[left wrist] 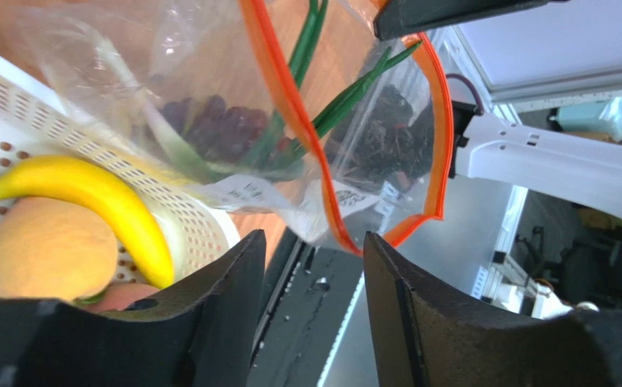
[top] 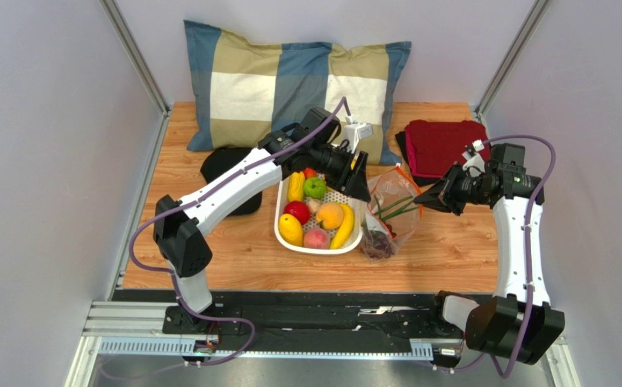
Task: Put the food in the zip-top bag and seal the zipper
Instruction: Adjust the zipper food storage bag at the center of the board, then pick up the fake fruit from the bin.
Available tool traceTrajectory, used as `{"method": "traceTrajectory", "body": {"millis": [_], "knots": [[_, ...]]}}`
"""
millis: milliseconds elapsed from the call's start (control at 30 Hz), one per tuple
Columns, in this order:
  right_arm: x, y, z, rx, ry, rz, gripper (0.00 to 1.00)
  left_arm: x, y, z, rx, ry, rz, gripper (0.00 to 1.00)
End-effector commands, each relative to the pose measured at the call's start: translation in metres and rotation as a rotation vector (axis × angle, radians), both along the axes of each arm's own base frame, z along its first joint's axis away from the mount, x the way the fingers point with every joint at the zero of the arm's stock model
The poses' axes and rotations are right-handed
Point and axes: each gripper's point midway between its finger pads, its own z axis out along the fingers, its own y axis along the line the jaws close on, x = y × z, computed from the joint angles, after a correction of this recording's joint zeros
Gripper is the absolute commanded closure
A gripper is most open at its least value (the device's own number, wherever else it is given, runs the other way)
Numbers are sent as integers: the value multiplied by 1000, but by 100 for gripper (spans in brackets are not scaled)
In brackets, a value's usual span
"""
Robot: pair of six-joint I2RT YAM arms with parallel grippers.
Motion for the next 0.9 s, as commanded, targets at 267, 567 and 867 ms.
{"method": "traceTrajectory", "body": {"millis": [267,567,867], "knots": [[5,4,13,21,-64,52,100,37,138,9,145,-387,-17,1],[4,0,11,-15,-56,37,100,3,192,-78,393,-415,-389,4],[7,1,12,-7,-60,42,100,12,176,-119,382,-340,-466,11]]}}
